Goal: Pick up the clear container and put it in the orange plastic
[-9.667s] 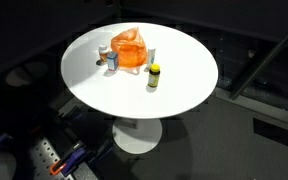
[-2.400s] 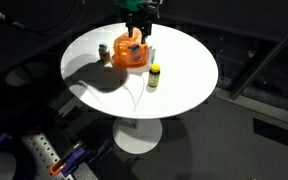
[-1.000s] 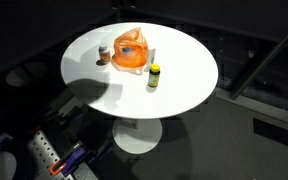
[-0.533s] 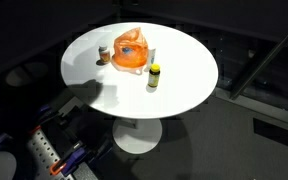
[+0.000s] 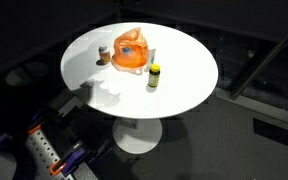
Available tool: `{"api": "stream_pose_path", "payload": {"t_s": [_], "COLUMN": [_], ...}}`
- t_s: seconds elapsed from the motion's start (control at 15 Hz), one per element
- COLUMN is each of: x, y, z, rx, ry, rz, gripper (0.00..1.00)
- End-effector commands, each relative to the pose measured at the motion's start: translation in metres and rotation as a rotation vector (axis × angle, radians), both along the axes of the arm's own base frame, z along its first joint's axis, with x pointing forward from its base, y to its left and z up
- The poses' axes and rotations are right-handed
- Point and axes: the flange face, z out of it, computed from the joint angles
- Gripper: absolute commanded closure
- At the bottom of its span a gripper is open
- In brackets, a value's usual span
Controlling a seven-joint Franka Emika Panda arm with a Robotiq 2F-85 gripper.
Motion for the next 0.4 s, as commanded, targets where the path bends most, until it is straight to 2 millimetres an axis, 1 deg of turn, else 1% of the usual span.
{"api": "stream_pose_path", "payload": {"t_s": [0.0, 0.33], "x": [-0.0012, -0.0023], "y": [-0.0004, -0.0009], "z": [-0.0014, -0.0039], "rx": [0.000, 0.001], "ry": [0.002, 0.003], "rz": [0.001, 0.001], "gripper": [0.00, 0.00]}}
